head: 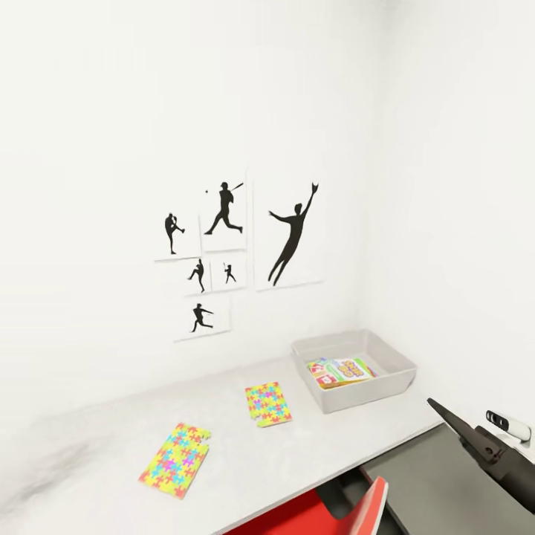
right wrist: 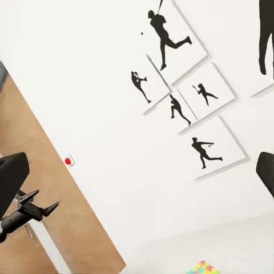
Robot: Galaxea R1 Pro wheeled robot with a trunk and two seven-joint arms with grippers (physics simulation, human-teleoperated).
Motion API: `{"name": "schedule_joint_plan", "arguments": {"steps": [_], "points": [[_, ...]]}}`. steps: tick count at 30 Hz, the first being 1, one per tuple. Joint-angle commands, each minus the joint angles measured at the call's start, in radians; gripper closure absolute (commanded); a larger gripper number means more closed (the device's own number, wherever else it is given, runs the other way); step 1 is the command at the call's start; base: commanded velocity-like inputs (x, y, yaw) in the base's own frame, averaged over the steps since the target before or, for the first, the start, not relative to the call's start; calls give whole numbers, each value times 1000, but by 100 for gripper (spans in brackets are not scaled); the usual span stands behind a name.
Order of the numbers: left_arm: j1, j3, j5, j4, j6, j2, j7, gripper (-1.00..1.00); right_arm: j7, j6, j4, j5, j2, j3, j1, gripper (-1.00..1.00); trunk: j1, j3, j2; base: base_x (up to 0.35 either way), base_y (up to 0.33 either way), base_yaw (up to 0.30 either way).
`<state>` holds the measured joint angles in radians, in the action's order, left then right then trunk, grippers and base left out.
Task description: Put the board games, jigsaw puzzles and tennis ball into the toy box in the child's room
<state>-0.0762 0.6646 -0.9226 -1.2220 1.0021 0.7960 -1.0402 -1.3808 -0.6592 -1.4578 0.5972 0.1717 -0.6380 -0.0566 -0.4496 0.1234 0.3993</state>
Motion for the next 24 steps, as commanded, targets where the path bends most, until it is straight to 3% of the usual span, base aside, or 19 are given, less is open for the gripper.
{"name": "schedule_joint_plan", "arguments": {"steps": [1, 8, 14, 20, 24], "points": [[-1, 0, 1, 1, 4, 0, -3, -100, -1, -10, 0, 2, 0, -1, 0, -100, 0, 1, 1, -32, 81, 208], [-1, 0, 1, -1, 4, -3, -3, -100, 18, -10, -1, -1, 0, 1, 0, -100, 0, 9, 1, -14, 37, 208], [-1, -2, 2, -2, 3, -12, -3, -100, 116, -18, -3, -23, -1, 18, -1, -100, 0, 17, 1, -3, 8, 208], [-1, -31, 2, -3, -8, -16, -2, -100, 264, -24, -25, -37, -1, 135, -3, -100, 0, 22, 1, -1, 2, 190], [-1, -59, 2, -3, -54, -16, -5, -100, 355, -32, -51, -39, -1, 209, -3, -100, 0, 25, 1, 0, 1, 171]]}}
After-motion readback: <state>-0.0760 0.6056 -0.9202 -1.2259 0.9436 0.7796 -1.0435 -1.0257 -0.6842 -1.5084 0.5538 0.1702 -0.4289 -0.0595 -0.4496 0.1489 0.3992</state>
